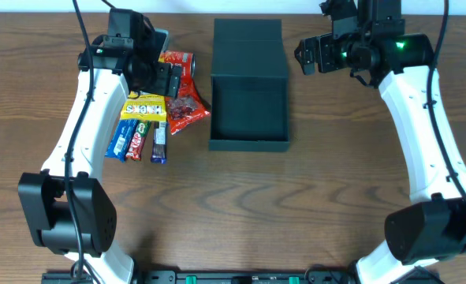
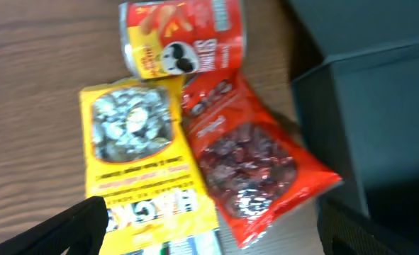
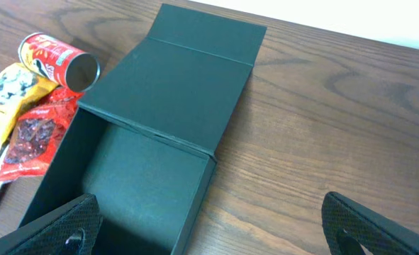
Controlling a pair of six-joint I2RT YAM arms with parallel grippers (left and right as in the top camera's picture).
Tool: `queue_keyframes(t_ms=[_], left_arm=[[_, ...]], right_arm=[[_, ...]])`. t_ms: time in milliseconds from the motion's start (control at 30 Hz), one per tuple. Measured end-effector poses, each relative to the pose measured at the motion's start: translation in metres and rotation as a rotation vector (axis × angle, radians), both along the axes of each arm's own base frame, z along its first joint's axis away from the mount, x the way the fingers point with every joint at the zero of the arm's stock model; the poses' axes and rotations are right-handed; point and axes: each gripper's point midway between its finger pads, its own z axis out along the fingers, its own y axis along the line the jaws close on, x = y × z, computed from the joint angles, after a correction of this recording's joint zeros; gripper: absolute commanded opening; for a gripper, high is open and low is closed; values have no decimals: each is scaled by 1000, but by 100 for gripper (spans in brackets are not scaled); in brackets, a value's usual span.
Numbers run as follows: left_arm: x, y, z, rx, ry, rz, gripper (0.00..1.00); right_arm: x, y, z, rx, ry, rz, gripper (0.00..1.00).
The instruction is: Pack container
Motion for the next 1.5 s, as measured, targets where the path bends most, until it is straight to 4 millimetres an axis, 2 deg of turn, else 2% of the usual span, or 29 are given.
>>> queue_keyframes(t_ms=[133, 333, 467, 800, 833, 1000, 1067, 1367, 1500], left_arm=[[2, 9, -13, 51, 22, 19, 95], [6, 22, -61, 126, 122, 46, 100], [6, 32, -81, 135, 165, 73, 100], [10, 37, -98, 143, 187, 85, 100], [10, 38, -102, 144, 195, 85, 94], [8, 42, -120, 169, 232, 96, 80], [10, 44, -120, 182, 226, 101, 69], [12, 46, -119, 193, 216, 107, 35], [11, 47, -119, 197, 217, 109, 13]], right_arm=[[0, 0, 0, 0, -3, 0, 99], [0, 0, 0, 0, -1, 0, 99], [-1, 0, -1, -1, 3, 0, 99], [-1, 0, -1, -1, 4, 0, 99], [-1, 0, -1, -1, 4, 0, 99], [-1, 0, -1, -1, 4, 0, 99], [-1, 0, -1, -1, 4, 0, 99], [-1, 0, -1, -1, 4, 0, 99], [-1, 0, -1, -1, 4, 0, 99]])
